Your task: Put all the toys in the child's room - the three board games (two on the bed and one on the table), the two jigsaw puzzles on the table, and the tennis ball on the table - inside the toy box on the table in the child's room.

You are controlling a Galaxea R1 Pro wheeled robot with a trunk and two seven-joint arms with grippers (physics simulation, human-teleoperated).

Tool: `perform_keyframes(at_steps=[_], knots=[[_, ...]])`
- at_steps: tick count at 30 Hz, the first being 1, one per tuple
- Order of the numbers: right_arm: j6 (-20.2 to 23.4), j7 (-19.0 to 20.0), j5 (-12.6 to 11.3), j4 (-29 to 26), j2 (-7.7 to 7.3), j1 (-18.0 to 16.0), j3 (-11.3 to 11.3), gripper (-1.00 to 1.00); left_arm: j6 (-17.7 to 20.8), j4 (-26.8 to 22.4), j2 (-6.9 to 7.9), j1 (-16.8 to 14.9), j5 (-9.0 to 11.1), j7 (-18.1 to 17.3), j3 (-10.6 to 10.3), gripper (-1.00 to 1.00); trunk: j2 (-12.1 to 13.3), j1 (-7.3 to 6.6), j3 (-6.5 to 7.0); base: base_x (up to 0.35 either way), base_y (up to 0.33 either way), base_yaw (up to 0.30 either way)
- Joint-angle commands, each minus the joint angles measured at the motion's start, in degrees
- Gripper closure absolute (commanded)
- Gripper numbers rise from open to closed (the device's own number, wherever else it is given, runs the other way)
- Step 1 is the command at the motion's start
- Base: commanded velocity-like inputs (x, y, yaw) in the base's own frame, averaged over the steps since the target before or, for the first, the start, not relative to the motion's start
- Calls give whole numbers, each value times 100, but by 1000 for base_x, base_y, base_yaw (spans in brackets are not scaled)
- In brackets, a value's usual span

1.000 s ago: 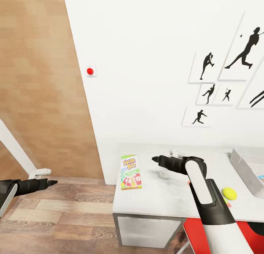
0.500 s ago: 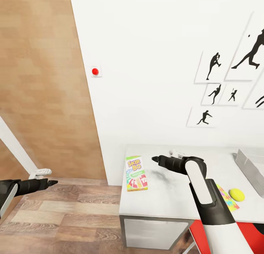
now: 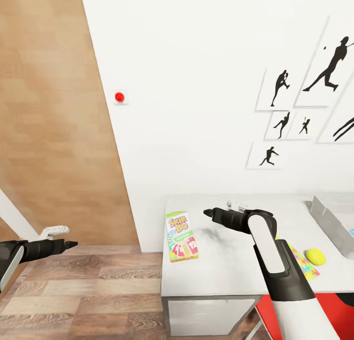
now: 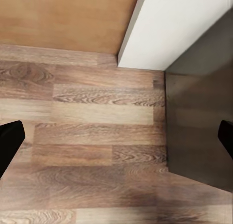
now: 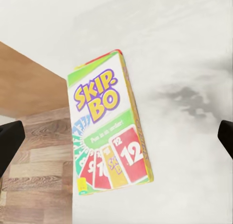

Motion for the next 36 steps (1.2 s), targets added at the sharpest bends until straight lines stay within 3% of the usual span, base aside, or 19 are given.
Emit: perform_keyframes(at_steps=[1,19,27,36], knots=[[13,-57,-54,-4,2,-7,2,-100,50,-3,2,-3,54,7,6,-100,-13,4,-12,16,20,-103],[13,-60,-55,-4,8,-7,7,-100,54,-3,-6,2,50,7,0,-100,-13,4,-13,43,74,-20],[0,-100,0,11,8,-7,70,-100,56,29,-232,-1,31,58,-6,-100,-13,4,-13,66,131,0],[-142,-116,31,26,9,-7,228,-100,60,35,-267,-2,41,69,-103,-100,-13,4,-13,12,18,0]])
